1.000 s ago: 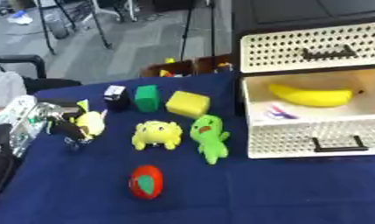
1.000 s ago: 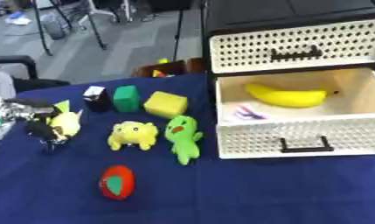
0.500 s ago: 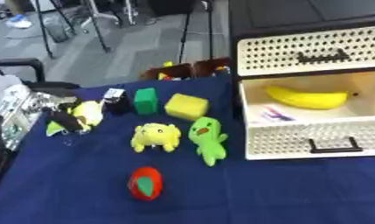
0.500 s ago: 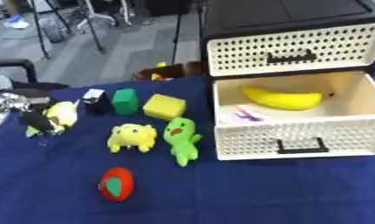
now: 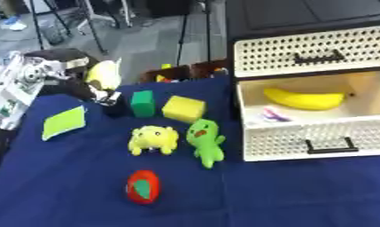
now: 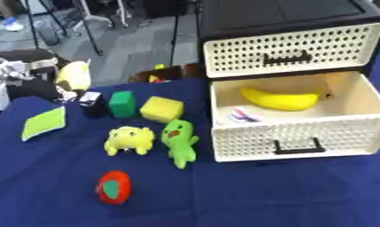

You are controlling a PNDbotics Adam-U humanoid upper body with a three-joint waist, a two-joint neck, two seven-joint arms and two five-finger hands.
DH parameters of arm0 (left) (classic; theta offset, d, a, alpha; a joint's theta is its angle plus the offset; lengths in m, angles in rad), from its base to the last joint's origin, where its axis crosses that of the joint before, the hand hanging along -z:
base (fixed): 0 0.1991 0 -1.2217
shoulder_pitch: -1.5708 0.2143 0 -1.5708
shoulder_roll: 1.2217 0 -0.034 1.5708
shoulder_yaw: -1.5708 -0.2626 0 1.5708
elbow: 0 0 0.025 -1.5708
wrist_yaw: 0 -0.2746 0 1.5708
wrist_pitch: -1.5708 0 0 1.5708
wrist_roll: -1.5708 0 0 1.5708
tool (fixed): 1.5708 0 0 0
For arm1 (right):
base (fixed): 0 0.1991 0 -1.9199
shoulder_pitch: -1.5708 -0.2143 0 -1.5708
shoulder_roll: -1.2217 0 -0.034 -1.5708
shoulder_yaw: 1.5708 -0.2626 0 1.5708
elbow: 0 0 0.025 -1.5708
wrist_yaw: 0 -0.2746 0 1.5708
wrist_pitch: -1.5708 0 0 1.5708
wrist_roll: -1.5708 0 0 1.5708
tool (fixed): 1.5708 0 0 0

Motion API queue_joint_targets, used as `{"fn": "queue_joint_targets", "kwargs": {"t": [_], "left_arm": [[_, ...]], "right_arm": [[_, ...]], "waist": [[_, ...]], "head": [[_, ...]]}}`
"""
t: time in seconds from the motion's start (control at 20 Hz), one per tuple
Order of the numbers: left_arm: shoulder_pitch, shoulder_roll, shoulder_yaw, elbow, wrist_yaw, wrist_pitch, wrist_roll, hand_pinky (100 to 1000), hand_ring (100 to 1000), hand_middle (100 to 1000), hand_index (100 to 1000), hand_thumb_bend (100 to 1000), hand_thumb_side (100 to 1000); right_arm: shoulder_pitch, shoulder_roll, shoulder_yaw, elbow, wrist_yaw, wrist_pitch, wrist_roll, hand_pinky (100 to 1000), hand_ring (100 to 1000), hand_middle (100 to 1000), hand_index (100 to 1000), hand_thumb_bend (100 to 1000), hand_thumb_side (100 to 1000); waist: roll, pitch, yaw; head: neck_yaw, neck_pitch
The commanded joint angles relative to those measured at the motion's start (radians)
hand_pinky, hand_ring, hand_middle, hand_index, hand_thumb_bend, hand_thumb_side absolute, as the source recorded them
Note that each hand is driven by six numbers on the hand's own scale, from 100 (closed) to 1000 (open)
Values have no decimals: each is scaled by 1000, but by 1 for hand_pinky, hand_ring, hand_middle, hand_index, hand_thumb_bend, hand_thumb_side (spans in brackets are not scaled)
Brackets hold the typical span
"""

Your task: Pick up objects from table and place into drawer.

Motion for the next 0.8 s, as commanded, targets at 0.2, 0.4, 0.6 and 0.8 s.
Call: {"fn": "queue_joint_targets", "kwargs": {"t": [0.2, 0.4, 0.6, 0.8], "left_arm": [[-69, -32, -4, -116, 49, 40, 30, 231, 472, 514, 784, 279, 538], [-116, -104, -8, -157, 89, 41, 75, 212, 460, 502, 782, 272, 548], [-152, -176, -24, -160, 137, 42, 130, 197, 449, 489, 773, 272, 554], [-186, -226, -43, -132, 200, 41, 164, 195, 447, 487, 773, 276, 557]], "right_arm": [[-8, -21, 1, -8, -8, -125, -136, 409, 573, 549, 685, 100, 750], [-17, -21, 2, -8, -19, -123, -136, 409, 574, 549, 686, 100, 751], [-27, -22, 2, -8, -32, -123, -136, 408, 574, 548, 685, 100, 752], [-33, -23, 2, -8, -41, -116, -136, 408, 573, 548, 685, 100, 758]], "waist": [[-8, -25, -3], [-10, -26, -12], [-8, -26, -28], [-2, -26, -39]], "head": [[-9, -3], [-14, 0], [-21, 3], [-20, 8]]}}
